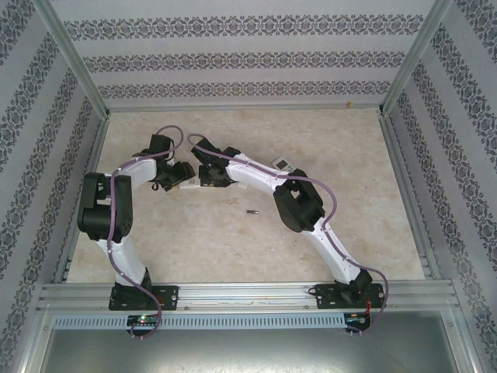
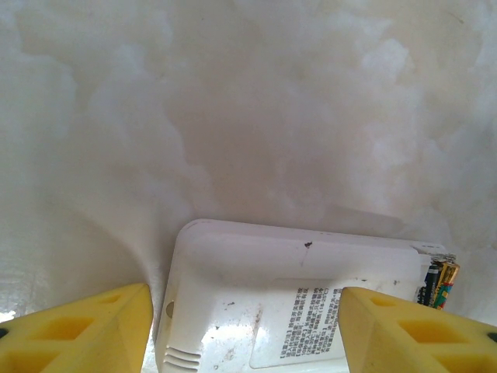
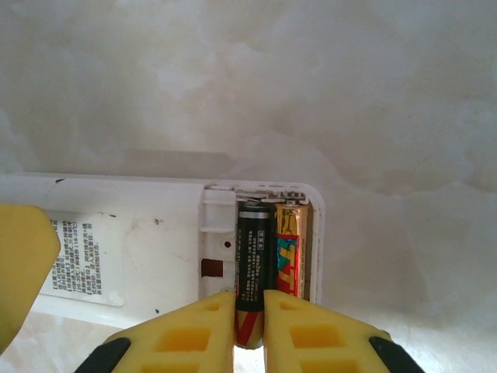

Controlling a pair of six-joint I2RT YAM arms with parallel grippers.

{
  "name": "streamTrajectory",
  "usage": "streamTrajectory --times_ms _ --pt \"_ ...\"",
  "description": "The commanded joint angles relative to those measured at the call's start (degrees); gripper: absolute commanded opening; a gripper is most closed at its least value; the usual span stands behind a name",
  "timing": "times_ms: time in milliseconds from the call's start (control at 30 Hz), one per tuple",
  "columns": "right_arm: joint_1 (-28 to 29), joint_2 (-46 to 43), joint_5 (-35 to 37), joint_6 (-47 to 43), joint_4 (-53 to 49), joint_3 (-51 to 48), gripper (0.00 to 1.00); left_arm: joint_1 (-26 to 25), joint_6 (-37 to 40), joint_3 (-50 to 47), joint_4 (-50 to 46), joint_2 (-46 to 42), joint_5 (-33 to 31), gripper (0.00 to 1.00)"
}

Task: Load the batteries into the remote control

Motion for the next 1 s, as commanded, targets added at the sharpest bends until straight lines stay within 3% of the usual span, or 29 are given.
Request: streamTrajectory --times_ms 0,367,567,967 --pt "-0.4 3.7 5.3 -2.1 -2.7 -0.5 0.17 0.0 0.5 0.3 -0.5 -0.3 0.6 0.65" --pt "1.0 1.1 6.8 -0.4 -1.4 -5.3 0.08 0.0 0.6 0.1 0.0 -0.2 1.2 0.65" --pt "2.0 -0.7 9.5 -0.2 -1.2 -8.3 0.08 0.0 1.6 0.6 -0.3 0.5 2.8 0.65" --pt "2.7 -1.8 7.8 3.1 -1.5 -15.4 0.09 0.0 1.6 0.0 0.0 -0.4 3.4 0.65"
